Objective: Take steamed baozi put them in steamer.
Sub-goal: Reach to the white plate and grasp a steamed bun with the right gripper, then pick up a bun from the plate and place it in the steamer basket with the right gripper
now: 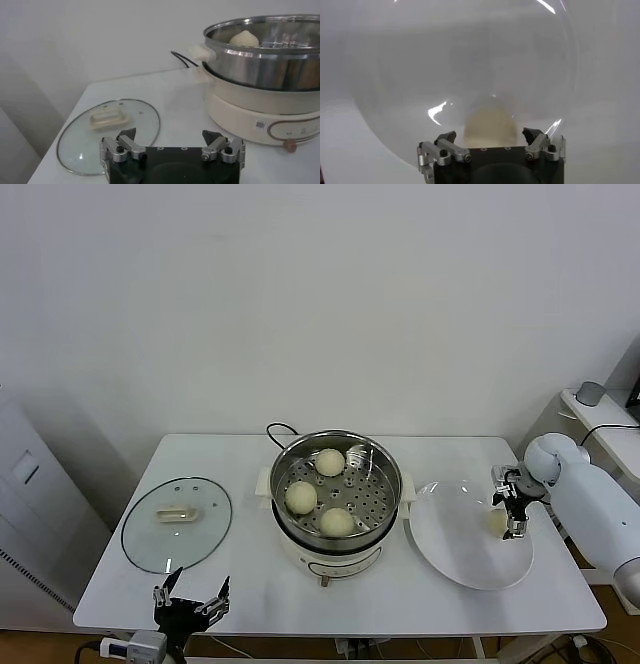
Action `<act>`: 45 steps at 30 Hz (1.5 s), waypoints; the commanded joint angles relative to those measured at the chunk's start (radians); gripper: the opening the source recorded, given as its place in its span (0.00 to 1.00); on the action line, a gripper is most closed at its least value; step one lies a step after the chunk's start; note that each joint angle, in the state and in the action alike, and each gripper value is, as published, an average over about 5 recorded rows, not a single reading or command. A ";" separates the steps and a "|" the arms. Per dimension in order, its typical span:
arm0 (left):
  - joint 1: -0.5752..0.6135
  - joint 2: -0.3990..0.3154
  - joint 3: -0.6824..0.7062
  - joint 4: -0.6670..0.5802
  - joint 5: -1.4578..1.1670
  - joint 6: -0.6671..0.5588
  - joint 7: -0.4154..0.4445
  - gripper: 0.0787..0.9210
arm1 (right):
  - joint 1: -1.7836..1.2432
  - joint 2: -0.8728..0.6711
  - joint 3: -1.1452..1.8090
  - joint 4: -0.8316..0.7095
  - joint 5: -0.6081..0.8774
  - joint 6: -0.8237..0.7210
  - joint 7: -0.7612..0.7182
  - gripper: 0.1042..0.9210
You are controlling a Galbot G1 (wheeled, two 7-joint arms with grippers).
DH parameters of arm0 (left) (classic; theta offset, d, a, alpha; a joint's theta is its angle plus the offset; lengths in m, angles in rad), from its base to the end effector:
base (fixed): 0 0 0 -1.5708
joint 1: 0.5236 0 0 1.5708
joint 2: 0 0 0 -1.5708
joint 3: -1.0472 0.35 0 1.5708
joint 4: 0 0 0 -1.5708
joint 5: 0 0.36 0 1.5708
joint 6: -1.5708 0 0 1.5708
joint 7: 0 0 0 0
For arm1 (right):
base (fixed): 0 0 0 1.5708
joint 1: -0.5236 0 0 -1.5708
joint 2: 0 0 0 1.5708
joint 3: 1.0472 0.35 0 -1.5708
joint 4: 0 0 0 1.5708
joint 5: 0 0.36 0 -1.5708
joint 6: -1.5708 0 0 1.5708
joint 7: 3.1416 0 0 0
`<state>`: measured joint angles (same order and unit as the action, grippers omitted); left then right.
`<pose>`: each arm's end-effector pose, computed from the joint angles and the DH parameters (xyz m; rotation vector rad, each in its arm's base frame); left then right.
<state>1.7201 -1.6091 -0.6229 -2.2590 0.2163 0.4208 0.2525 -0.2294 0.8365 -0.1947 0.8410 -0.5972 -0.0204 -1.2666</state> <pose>0.1401 0.0229 -0.2681 -0.1297 -2.6887 -0.2322 0.5440 -0.2643 -0.2330 1.0421 -1.3442 1.2534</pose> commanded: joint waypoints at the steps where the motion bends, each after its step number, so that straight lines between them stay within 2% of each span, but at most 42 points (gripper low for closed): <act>1: 0.000 -0.031 -0.001 0.003 0.003 0.000 0.001 0.88 | -0.006 0.010 0.011 -0.018 -0.018 0.005 0.009 0.88; 13: -0.007 -0.030 0.001 0.011 0.004 0.001 0.002 0.88 | -0.005 0.013 0.013 -0.028 -0.026 0.008 0.009 0.87; 24: -0.012 -0.029 0.002 0.017 0.006 0.001 0.001 0.88 | 0.012 0.001 0.000 -0.022 0.030 -0.002 -0.016 0.55; 31: -0.029 -0.032 0.007 0.048 0.078 -0.018 -0.011 0.88 | 0.095 -0.094 -0.130 0.110 0.226 -0.097 -0.054 0.43; 39: -0.042 -0.031 0.005 0.058 0.136 -0.024 -0.020 0.88 | 0.436 -0.220 -0.509 0.319 0.541 -0.251 -0.062 0.42; 45: -0.055 -0.030 0.003 0.042 0.140 -0.023 -0.020 0.88 | 0.798 -0.170 -0.865 0.439 0.792 -0.390 -0.022 0.42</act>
<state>1.6722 -1.6091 -0.6191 -2.2136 0.3198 0.4026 0.2347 0.1419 0.6881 -0.6136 1.0922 -0.1598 -0.2352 -1.3054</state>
